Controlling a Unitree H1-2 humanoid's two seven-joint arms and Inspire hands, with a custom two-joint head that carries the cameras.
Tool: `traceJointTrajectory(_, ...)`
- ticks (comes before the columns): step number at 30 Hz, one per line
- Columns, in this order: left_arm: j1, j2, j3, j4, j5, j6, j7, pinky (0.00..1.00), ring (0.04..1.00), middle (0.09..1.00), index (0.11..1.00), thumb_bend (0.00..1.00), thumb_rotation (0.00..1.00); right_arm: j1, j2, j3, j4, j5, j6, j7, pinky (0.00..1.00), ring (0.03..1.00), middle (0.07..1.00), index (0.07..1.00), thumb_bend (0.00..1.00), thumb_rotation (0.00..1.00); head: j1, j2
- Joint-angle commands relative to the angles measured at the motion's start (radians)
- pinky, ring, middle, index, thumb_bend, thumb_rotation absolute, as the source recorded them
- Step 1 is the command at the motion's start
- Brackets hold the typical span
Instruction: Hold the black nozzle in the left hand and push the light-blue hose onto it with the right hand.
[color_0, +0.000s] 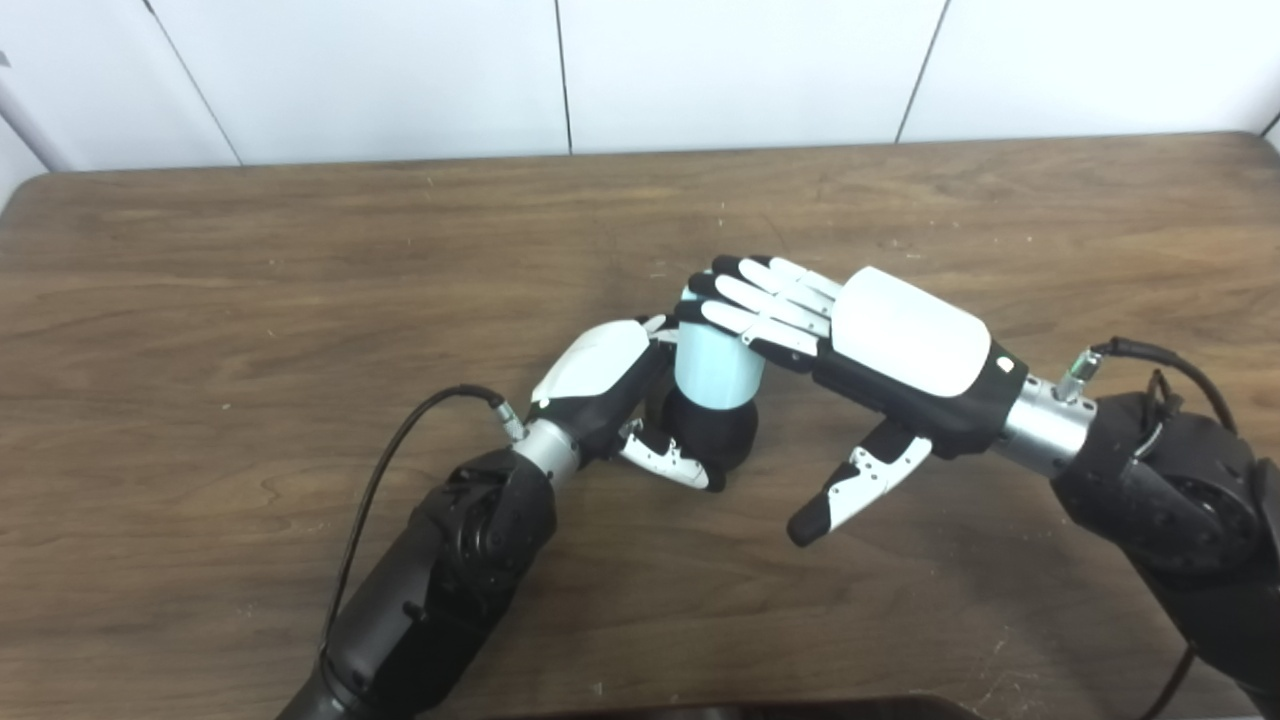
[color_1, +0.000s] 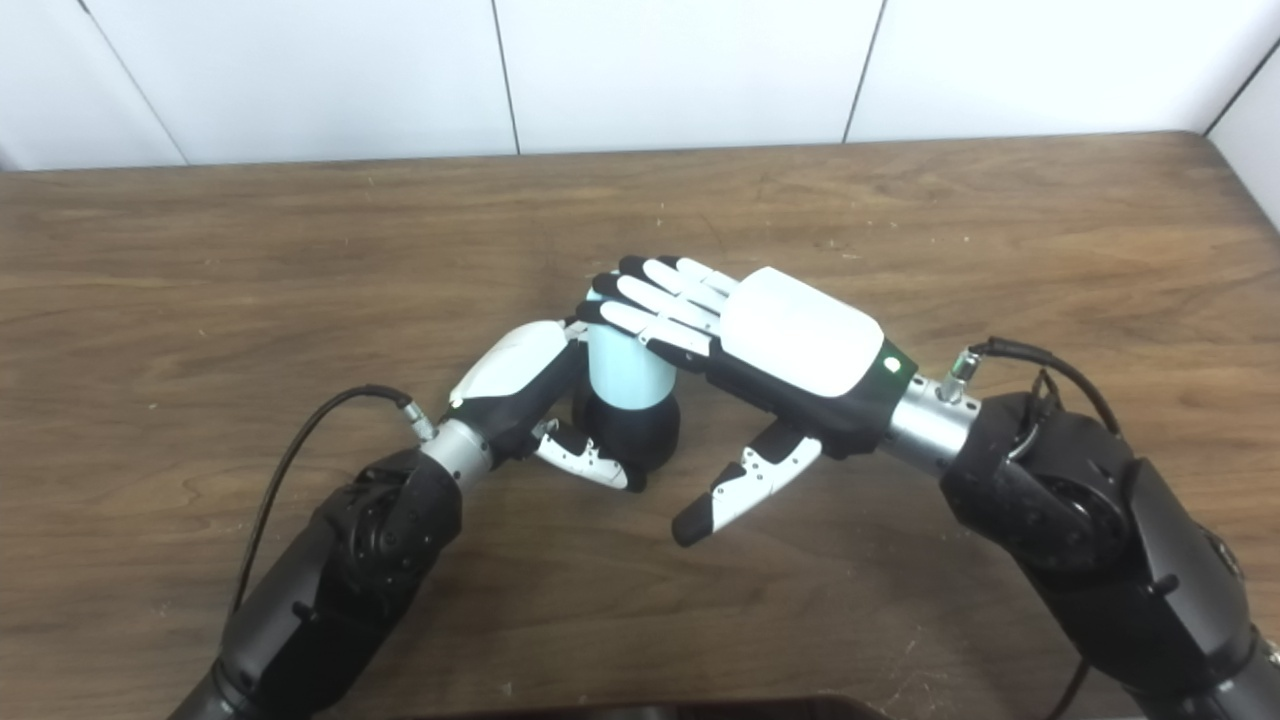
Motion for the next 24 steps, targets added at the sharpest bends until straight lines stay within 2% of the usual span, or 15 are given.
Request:
traceJointTrajectory(1,0.063,0.041,-0.03,0.062,0.012,0.068,-0.098,1.0,0.994,0.869,0.481,0.52,0.04,0.052,-0.028,0.039,0.037,-0.038,0.034,0.091,1.0,1.0,1.0,0.962,0.67,1.0,0.003,0.001)
traceJointTrajectory(7,0.064,0.039,-0.03,0.063,0.014,0.072,-0.099,1.0,0.994,0.869,0.481,0.52,0.04,0.039,-0.031,0.034,0.031,-0.028,0.043,0.096,1.0,1.0,1.0,0.962,0.67,1.0,0.001,-0.001)
traceJointTrajectory(14,0.064,0.037,-0.028,0.063,0.014,0.073,-0.099,1.0,0.994,0.869,0.481,0.52,0.04,-0.009,-0.037,0.014,-0.013,0.008,0.084,0.119,1.0,1.0,1.0,0.961,0.67,1.0,0.0,-0.006)
traceJointTrajectory(19,0.062,0.036,-0.027,0.075,0.011,0.069,-0.091,1.0,0.994,0.866,0.481,0.52,0.04,-0.05,-0.037,-0.018,-0.07,0.041,0.127,0.135,1.0,1.0,1.0,0.961,0.67,1.0,-0.001,-0.009)
traceJointTrajectory(24,0.061,0.033,-0.027,0.077,0.012,0.07,-0.09,1.0,0.994,0.866,0.481,0.52,0.04,-0.079,-0.026,-0.059,-0.082,0.057,0.121,0.119,1.0,1.0,1.0,0.96,0.67,1.0,-0.001,-0.011)
